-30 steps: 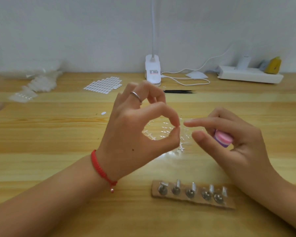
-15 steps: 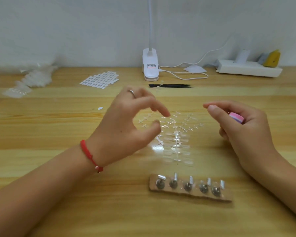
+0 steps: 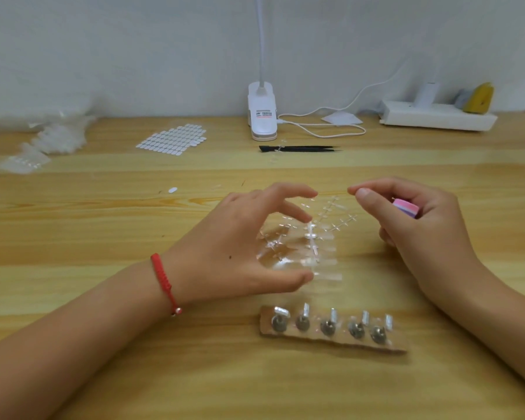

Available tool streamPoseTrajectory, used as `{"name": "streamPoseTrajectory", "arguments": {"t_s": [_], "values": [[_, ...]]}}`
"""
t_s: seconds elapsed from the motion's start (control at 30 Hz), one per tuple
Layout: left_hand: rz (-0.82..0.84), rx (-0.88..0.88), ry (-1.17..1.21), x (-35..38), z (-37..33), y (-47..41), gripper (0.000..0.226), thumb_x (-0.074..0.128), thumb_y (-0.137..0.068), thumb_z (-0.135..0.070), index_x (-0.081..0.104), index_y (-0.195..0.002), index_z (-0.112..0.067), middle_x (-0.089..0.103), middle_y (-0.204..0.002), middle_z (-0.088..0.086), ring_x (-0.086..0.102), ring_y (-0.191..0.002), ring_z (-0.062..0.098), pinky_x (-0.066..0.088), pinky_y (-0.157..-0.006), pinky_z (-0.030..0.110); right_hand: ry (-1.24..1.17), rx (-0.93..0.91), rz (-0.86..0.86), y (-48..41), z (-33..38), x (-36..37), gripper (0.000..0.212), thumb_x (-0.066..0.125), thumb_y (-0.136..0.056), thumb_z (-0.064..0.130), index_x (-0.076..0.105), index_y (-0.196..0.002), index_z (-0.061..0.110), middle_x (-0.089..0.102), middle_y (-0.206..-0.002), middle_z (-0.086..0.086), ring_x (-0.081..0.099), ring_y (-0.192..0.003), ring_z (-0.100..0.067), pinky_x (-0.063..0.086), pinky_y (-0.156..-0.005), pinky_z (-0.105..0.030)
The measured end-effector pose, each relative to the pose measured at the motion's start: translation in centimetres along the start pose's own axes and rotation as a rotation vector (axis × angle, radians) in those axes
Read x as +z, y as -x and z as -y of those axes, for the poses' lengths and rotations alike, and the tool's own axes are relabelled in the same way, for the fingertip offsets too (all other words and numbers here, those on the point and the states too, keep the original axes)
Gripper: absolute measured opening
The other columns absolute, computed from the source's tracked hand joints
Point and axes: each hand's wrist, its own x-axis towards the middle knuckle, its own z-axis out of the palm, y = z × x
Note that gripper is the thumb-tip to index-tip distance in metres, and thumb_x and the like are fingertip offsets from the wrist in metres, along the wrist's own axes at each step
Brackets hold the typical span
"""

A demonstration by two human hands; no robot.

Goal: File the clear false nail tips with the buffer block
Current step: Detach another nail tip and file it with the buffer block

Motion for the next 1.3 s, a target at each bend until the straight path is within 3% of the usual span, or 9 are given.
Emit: {"name": "streamPoseTrajectory", "arguments": {"t_s": [0.13,0.33,0.47,0.57,0.77,0.93,1.1,1.2,1.3], "values": [[-0.207,0.036,0.089,-0.4,-0.4,-0.3,0.067,0.072,-0.070,-0.045,0.044,-0.127,-0.022,0.064,-0.114,-0.014,0.058,-0.110,0.008,0.042,-0.096,0.027,-0.023,0.016,0.137,0.3,0.7,0.4,0.010,0.067,-0.087,0.021,0.075,-0.087,0.015,0.054,-0.048,0.021,0.053,-0.050,0.004,0.036,-0.054,-0.003],[-0.367,0.173,0.014,-0.3,-0.4,-0.3,0.060,0.077,-0.072,-0.031,0.044,-0.121,-0.016,0.064,-0.106,-0.005,0.062,-0.102,0.015,0.047,-0.089,0.034,-0.311,0.252,0.466,1.1,1.3,0.6,0.049,0.070,-0.068,0.060,0.078,-0.087,0.015,0.033,-0.062,-0.003,0.028,-0.054,-0.012,0.028,-0.043,-0.020],[-0.326,0.141,-0.019,0.6,-0.1,-0.4,0.048,0.075,-0.075,-0.027,0.052,-0.116,-0.017,0.065,-0.102,-0.007,0.062,-0.097,0.011,0.048,-0.084,0.035,-0.153,0.139,0.405,1.4,1.8,1.2,0.020,0.075,-0.074,0.039,0.079,-0.084,0.021,0.053,-0.049,0.019,0.047,-0.045,0.001,0.034,-0.046,-0.005],[-0.315,0.151,-0.068,0.8,0.3,-0.5,0.019,0.075,-0.079,-0.021,0.066,-0.097,-0.018,0.067,-0.091,-0.009,0.062,-0.087,0.014,0.048,-0.080,0.041,-0.094,0.064,0.330,1.4,2.0,1.1,0.026,0.062,-0.077,0.032,0.076,-0.088,0.014,0.056,-0.048,0.023,0.056,-0.051,0.008,0.037,-0.052,0.001],[-0.541,0.267,-0.181,-0.4,0.0,-0.4,0.004,0.077,-0.079,-0.019,0.074,-0.079,-0.018,0.066,-0.081,-0.007,0.058,-0.080,0.019,0.045,-0.074,0.049,-0.181,0.276,0.193,0.7,1.6,0.4,0.039,0.070,-0.069,0.054,0.077,-0.090,0.022,0.035,-0.066,-0.006,0.028,-0.051,-0.011,0.025,-0.040,-0.019],[-0.592,0.339,-0.292,-0.6,-0.1,-0.2,0.007,0.076,-0.082,-0.022,0.075,-0.076,-0.020,0.063,-0.080,-0.008,0.050,-0.084,0.013,0.042,-0.074,0.046,-0.320,0.449,0.432,0.4,2.0,0.2,0.055,0.061,-0.068,0.067,0.079,-0.083,0.017,0.037,-0.059,0.007,0.022,-0.052,-0.012,0.020,-0.043,-0.022],[-0.500,0.320,-0.381,-0.5,-0.1,-0.3,0.008,0.072,-0.080,-0.018,0.075,-0.084,-0.023,0.064,-0.087,-0.008,0.053,-0.089,0.014,0.034,-0.083,0.032,-0.259,0.381,0.347,0.8,1.9,0.8,0.026,0.083,-0.064,0.039,0.078,-0.079,0.018,0.019,-0.069,-0.009,0.016,-0.057,-0.017,0.020,-0.042,-0.019],[-0.442,0.210,-0.280,-0.5,-0.2,-0.2,0.027,0.062,-0.072,-0.016,0.071,-0.097,-0.020,0.062,-0.097,-0.003,0.053,-0.096,0.019,0.038,-0.087,0.039,-0.200,0.288,0.199,1.0,2.0,0.7,0.037,0.075,-0.058,0.047,0.079,-0.079,0.017,0.026,-0.054,0.003,0.027,-0.046,-0.008,0.025,-0.044,-0.014],[-0.490,0.113,-0.179,-0.5,-0.9,-0.6,0.017,0.065,-0.078,-0.024,0.071,-0.094,-0.022,0.060,-0.100,-0.004,0.051,-0.100,0.018,0.041,-0.087,0.046,-0.119,0.140,0.136,1.2,2.3,0.8,0.018,0.074,-0.074,0.028,0.077,-0.081,0.011,0.053,-0.042,0.017,0.054,-0.046,0.005,0.036,-0.050,-0.002]]}}
